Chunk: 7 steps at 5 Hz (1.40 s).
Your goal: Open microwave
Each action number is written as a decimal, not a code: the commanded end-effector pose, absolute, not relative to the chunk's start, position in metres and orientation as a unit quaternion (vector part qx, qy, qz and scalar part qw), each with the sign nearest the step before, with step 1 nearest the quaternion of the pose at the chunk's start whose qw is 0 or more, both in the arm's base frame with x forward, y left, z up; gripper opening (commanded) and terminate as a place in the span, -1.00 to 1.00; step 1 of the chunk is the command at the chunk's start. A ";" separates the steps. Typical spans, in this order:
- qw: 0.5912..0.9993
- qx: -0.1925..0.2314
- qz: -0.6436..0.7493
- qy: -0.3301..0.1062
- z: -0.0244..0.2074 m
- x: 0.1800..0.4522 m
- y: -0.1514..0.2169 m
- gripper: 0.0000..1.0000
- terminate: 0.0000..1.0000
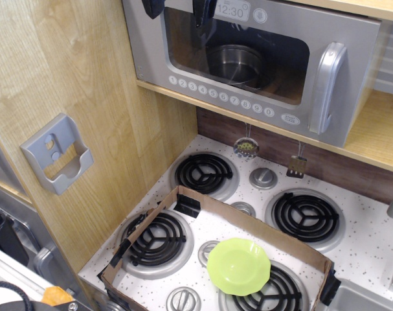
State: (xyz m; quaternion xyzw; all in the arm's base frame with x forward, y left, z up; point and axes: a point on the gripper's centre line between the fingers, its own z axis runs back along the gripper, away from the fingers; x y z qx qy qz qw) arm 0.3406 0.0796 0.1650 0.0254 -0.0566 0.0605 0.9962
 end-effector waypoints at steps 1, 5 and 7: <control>0.996 0.025 0.061 -0.057 0.165 0.341 0.080 1.00 -1.00; 0.991 0.020 0.046 -0.128 0.135 0.320 -0.023 1.00 -1.00; 0.991 -0.009 0.031 -0.131 0.121 0.344 -0.063 1.00 -1.00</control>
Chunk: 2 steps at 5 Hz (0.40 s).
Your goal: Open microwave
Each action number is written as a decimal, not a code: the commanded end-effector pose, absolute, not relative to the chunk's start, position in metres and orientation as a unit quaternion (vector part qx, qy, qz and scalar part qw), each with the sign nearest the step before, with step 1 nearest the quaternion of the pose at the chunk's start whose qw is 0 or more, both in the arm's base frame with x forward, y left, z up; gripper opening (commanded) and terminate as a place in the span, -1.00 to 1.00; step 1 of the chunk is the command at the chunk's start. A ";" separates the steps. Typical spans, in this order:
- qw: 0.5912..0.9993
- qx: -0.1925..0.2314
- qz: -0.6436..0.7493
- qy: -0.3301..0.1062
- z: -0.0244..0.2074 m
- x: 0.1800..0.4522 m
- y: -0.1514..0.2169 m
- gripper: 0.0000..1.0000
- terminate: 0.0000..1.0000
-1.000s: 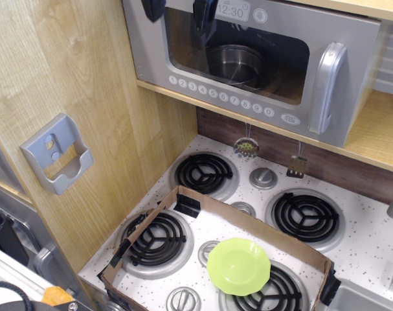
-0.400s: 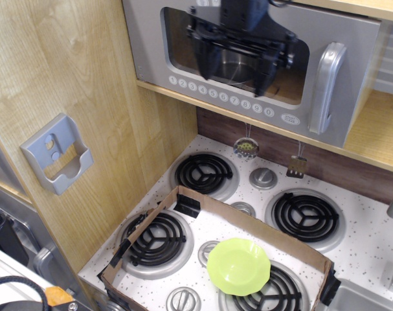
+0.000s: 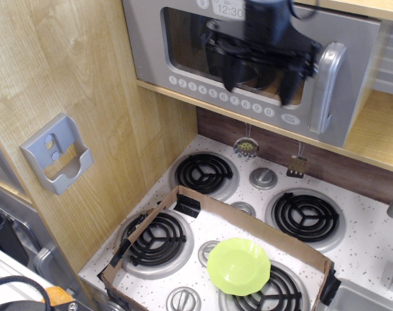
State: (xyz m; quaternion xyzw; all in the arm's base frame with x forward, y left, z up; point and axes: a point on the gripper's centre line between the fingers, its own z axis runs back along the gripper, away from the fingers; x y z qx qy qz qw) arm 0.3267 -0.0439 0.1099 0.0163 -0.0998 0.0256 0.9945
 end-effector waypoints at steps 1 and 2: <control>0.991 -0.004 0.012 -0.134 0.119 0.354 -0.076 1.00 -1.00; 0.990 -0.002 0.004 -0.141 0.119 0.363 -0.082 1.00 -1.00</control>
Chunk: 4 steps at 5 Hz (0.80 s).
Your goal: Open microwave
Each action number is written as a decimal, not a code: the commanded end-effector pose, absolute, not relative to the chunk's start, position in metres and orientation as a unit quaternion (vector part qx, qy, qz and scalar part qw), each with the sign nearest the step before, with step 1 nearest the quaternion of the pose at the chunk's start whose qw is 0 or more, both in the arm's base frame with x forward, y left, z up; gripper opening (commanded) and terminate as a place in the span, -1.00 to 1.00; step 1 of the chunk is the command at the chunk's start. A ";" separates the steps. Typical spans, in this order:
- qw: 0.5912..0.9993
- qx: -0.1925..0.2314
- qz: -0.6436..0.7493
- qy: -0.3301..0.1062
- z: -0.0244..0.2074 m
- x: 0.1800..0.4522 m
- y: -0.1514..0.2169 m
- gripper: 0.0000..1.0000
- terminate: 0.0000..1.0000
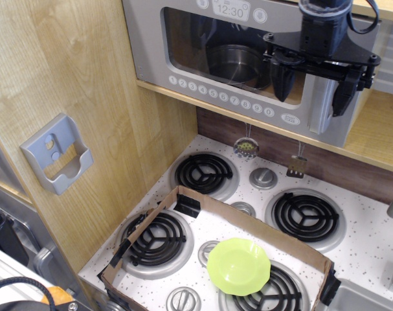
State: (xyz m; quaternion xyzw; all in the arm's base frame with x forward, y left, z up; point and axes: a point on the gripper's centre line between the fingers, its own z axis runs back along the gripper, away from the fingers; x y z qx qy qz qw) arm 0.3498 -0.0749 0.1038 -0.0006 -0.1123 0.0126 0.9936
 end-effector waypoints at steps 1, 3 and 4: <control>0.989 0.012 -0.008 -0.145 0.123 0.373 -0.076 1.00 -1.00; 0.987 0.022 0.020 -0.159 0.124 0.372 -0.070 -1.00 -1.00; 0.987 0.024 0.037 -0.153 0.122 0.365 -0.069 -1.00 -1.00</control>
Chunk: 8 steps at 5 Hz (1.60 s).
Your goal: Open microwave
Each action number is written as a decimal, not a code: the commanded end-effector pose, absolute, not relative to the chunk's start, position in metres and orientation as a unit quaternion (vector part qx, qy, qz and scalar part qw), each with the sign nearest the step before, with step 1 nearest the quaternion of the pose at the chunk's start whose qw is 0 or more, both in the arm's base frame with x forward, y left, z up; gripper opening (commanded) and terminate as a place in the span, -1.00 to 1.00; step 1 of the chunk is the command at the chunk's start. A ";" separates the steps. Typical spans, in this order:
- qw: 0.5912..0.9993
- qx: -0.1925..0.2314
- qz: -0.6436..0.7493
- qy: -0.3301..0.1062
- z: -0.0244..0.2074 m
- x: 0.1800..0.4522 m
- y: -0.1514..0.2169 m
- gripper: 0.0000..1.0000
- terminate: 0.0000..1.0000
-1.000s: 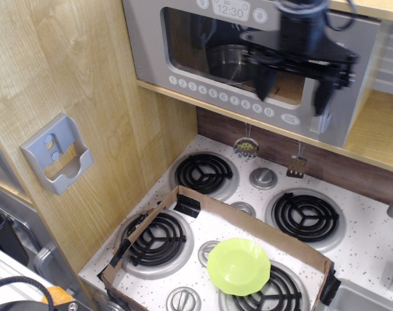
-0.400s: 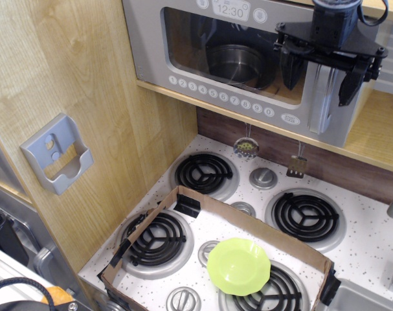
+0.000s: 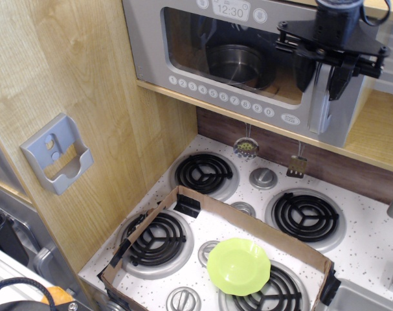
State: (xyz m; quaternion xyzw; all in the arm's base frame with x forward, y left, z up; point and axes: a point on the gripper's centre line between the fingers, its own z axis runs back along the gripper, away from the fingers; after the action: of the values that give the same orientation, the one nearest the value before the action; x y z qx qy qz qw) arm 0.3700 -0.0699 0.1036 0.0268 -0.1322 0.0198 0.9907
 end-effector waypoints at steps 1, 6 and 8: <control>0.987 0.036 0.066 -0.141 0.122 0.351 -0.065 -1.00 -1.00; 0.933 0.060 0.303 -0.184 0.103 0.251 -0.111 1.00 -1.00; 0.938 0.033 0.290 -0.189 0.112 0.290 -0.173 1.00 -1.00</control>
State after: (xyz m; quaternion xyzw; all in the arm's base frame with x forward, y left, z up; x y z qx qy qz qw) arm 0.2877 -0.1638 0.0989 0.0488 -0.1724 0.2798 0.9432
